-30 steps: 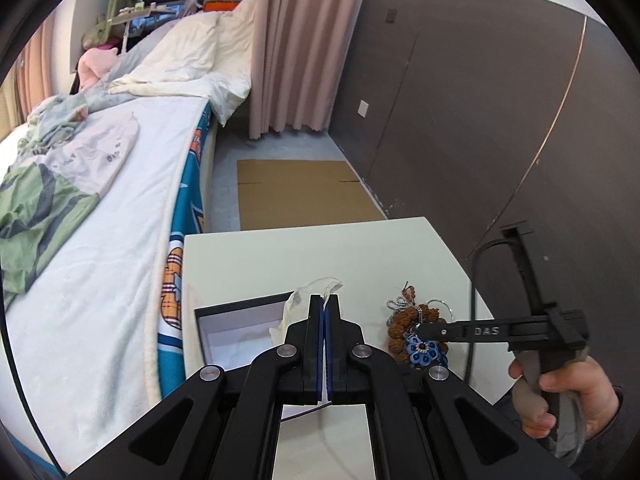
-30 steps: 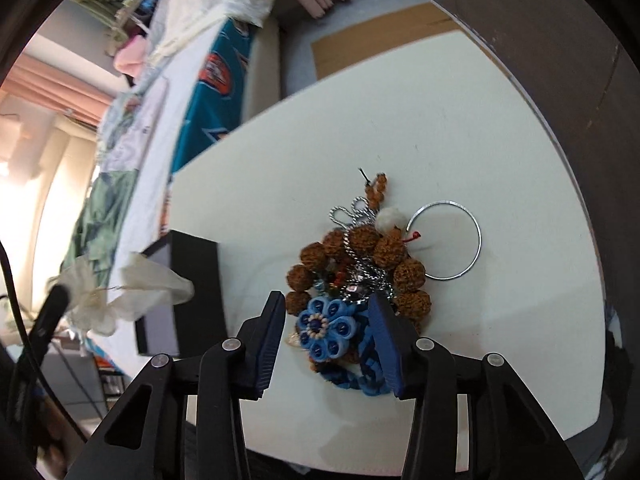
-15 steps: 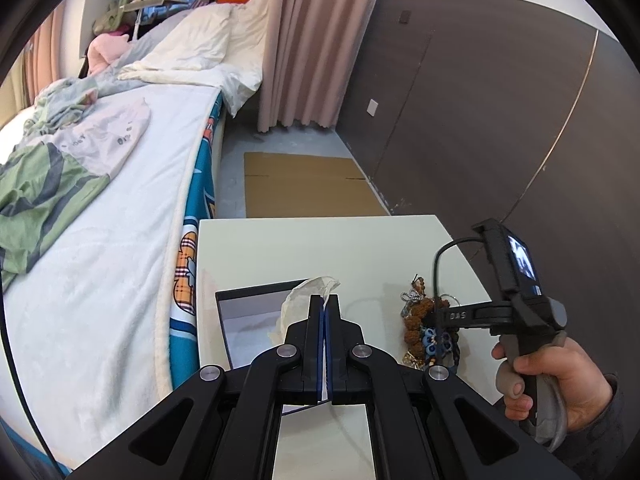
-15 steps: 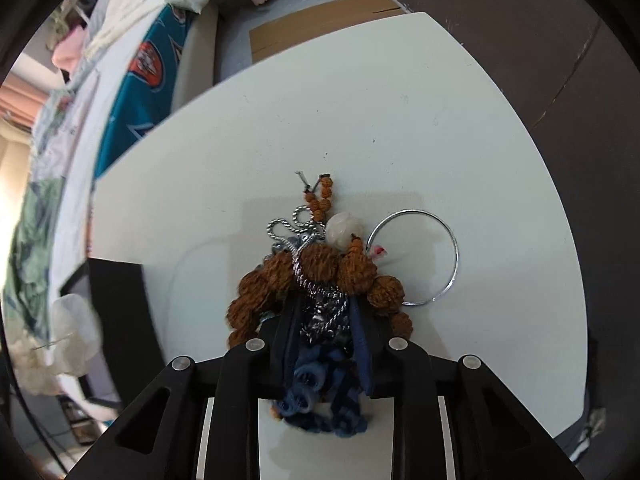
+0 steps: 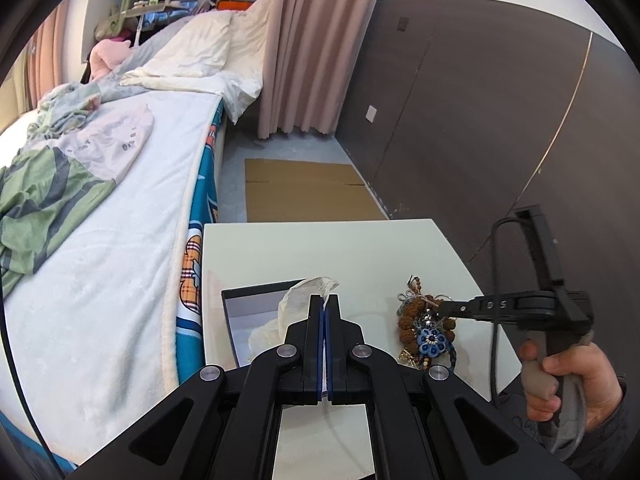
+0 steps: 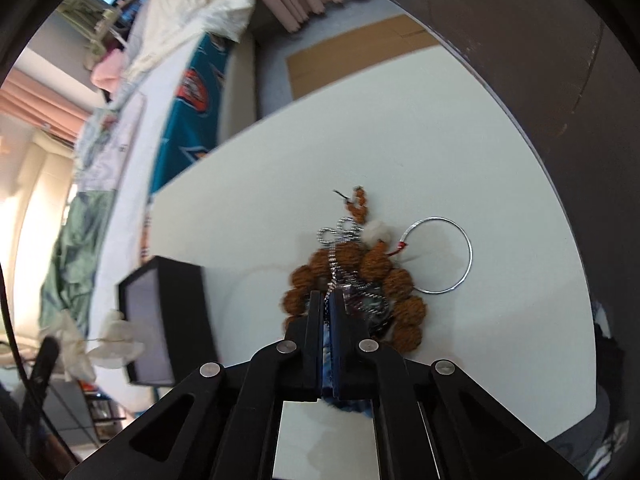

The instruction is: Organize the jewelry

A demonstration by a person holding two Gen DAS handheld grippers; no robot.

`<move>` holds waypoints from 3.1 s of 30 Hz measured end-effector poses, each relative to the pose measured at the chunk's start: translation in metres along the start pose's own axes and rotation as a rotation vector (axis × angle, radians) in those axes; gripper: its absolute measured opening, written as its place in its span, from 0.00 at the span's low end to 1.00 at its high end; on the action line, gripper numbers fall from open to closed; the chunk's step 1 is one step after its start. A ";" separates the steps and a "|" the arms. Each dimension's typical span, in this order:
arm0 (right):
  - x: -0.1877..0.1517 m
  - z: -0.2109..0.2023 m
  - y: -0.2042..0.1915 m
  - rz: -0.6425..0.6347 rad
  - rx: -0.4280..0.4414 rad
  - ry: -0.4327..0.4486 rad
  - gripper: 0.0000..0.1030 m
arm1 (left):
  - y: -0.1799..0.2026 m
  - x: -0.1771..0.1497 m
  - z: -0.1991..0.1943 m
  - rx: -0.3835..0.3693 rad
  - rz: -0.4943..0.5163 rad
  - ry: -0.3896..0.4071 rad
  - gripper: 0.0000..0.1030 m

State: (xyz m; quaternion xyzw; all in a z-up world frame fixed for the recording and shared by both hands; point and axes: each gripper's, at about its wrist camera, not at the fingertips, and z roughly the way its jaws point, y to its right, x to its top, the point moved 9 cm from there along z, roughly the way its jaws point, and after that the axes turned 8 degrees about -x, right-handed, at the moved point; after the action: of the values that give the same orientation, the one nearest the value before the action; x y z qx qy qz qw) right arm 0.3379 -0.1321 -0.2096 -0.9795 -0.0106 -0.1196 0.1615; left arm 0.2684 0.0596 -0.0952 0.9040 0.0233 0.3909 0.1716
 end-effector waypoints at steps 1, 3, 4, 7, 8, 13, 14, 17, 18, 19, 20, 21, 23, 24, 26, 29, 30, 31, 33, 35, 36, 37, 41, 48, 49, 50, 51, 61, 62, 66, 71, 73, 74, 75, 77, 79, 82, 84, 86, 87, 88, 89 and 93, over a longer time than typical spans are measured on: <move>0.000 -0.006 -0.004 -0.006 0.010 0.014 0.04 | 0.001 0.001 -0.002 0.001 0.004 0.006 0.00; 0.000 -0.019 -0.011 -0.015 0.035 0.039 0.04 | 0.002 0.001 -0.007 0.005 0.007 0.014 0.00; 0.001 -0.028 -0.014 -0.021 0.047 0.059 0.04 | 0.002 0.002 -0.010 0.006 0.007 0.020 0.00; 0.004 -0.060 -0.024 -0.043 0.078 0.122 0.04 | 0.000 0.005 -0.018 0.012 0.007 0.037 0.00; 0.007 -0.067 -0.028 -0.052 0.085 0.139 0.04 | -0.001 0.006 -0.021 0.016 0.006 0.045 0.00; 0.021 -0.114 -0.050 -0.083 0.128 0.237 0.04 | -0.001 0.009 -0.032 0.022 0.005 0.066 0.00; 0.023 -0.124 -0.051 -0.087 0.133 0.255 0.04 | -0.001 0.010 -0.034 0.023 0.006 0.069 0.00; 0.029 -0.149 -0.056 -0.101 0.143 0.308 0.04 | -0.001 0.014 -0.041 0.024 0.012 0.084 0.00; 0.031 -0.156 -0.060 -0.106 0.146 0.322 0.04 | 0.000 0.016 -0.043 0.025 0.013 0.090 0.00; 0.035 -0.166 -0.064 -0.114 0.150 0.342 0.04 | 0.000 0.018 -0.045 0.026 0.014 0.095 0.00; 0.038 -0.174 -0.068 -0.121 0.154 0.355 0.04 | -0.001 0.019 -0.047 0.027 0.015 0.101 0.00; 0.040 -0.181 -0.072 -0.128 0.157 0.367 0.04 | -0.002 0.021 -0.050 0.028 0.015 0.105 0.00; 0.043 -0.193 -0.081 -0.144 0.165 0.387 0.04 | -0.003 0.025 -0.055 0.028 0.013 0.116 0.00; 0.045 -0.200 -0.087 -0.153 0.170 0.398 0.04 | -0.004 0.027 -0.057 0.028 0.012 0.121 0.00; 0.047 -0.212 -0.098 -0.172 0.177 0.419 0.04 | -0.005 0.030 -0.062 0.031 0.012 0.132 0.00; 0.048 -0.224 -0.113 -0.198 0.188 0.443 0.04 | -0.007 0.034 -0.068 0.035 0.011 0.145 0.00; 0.048 -0.229 -0.118 -0.206 0.192 0.451 0.04 | -0.008 0.035 -0.070 0.036 0.011 0.148 0.00; 0.049 -0.233 -0.123 -0.214 0.196 0.459 0.04 | -0.009 0.036 -0.071 0.037 0.010 0.151 0.00; 0.051 -0.242 -0.134 -0.228 0.211 0.473 0.04 | -0.011 0.037 -0.075 0.041 0.008 0.158 0.00; 0.053 -0.254 -0.148 -0.246 0.225 0.493 0.04 | -0.014 0.038 -0.079 0.044 0.003 0.166 0.00; 0.053 -0.258 -0.153 -0.252 0.230 0.499 0.04 | -0.016 0.039 -0.081 0.046 0.001 0.170 0.00; 0.054 -0.265 -0.161 -0.264 0.239 0.511 0.04 | -0.018 0.040 -0.083 0.049 -0.001 0.176 0.00; 0.053 -0.283 -0.188 -0.306 0.263 0.541 0.04 | -0.023 0.043 -0.090 0.055 -0.007 0.189 0.00; 0.043 -0.281 -0.224 -0.368 0.290 0.536 0.04 | -0.036 0.043 -0.098 0.067 -0.022 0.200 0.00; 0.042 -0.275 -0.225 -0.372 0.291 0.529 0.04 | -0.038 0.042 -0.098 0.069 -0.024 0.200 0.00; 0.040 -0.267 -0.227 -0.375 0.291 0.515 0.04 | -0.039 0.042 -0.099 0.070 -0.025 0.199 0.00; 0.039 -0.263 -0.228 -0.376 0.293 0.505 0.04 | -0.040 0.040 -0.099 0.070 -0.028 0.199 0.00; 0.020 -0.165 -0.217 -0.369 0.263 0.341 0.04 | -0.049 0.031 -0.091 0.063 -0.045 0.175 0.00; 0.018 -0.154 -0.215 -0.364 0.258 0.323 0.04 | -0.049 0.030 -0.091 0.063 -0.045 0.173 0.00; 0.009 -0.116 -0.205 -0.341 0.256 0.252 0.04 | -0.051 0.027 -0.086 0.062 -0.047 0.157 0.00; -0.002 -0.077 -0.194 -0.307 0.257 0.179 0.04 | -0.050 0.024 -0.078 0.059 -0.046 0.135 0.00; -0.003 -0.064 -0.186 -0.287 0.249 0.154 0.04 | -0.049 0.023 -0.074 0.059 -0.043 0.126 0.00; -0.005 -0.058 -0.183 -0.280 0.247 0.143 0.04 | -0.048 0.023 -0.073 0.059 -0.042 0.122 0.00; -0.007 -0.055 -0.182 -0.277 0.246 0.135 0.04 | -0.047 0.023 -0.071 0.057 -0.041 0.118 0.00; -0.010 -0.049 -0.175 -0.267 0.240 0.113 0.05 | -0.043 0.022 -0.066 0.052 -0.036 0.108 0.00; -0.013 -0.047 -0.171 -0.265 0.244 0.098 0.06 | -0.038 0.021 -0.060 0.045 -0.028 0.097 0.00; -0.016 -0.051 -0.162 -0.260 0.253 0.102 0.42 | -0.029 0.020 -0.050 0.030 -0.014 0.080 0.00; -0.016 -0.061 -0.152 -0.249 0.264 0.137 0.60 | -0.023 0.019 -0.042 0.018 -0.007 0.067 0.00; -0.016 -0.067 -0.144 -0.242 0.255 0.148 0.60 | -0.017 0.019 -0.033 0.007 -0.003 0.053 0.00; -0.015 -0.072 -0.134 -0.229 0.249 0.159 0.60 | -0.013 0.018 -0.029 0.002 -0.001 0.045 0.00; -0.014 -0.075 -0.127 -0.217 0.241 0.169 0.60 | -0.011 0.017 -0.025 -0.004 0.002 0.038 0.00; -0.013 -0.077 -0.120 -0.207 0.233 0.177 0.60 | -0.007 0.015 -0.019 -0.010 0.006 0.027 0.00; -0.012 -0.087 -0.078 -0.151 0.184 0.208 0.60 | 0.000 0.008 0.003 -0.027 0.005 -0.021 0.00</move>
State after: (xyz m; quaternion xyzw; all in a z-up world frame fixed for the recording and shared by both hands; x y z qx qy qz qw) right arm 0.3016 -0.0855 -0.1076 -0.9394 -0.0784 -0.2309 0.2411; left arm 0.2765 0.0605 -0.0915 0.9057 0.0138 0.3822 0.1831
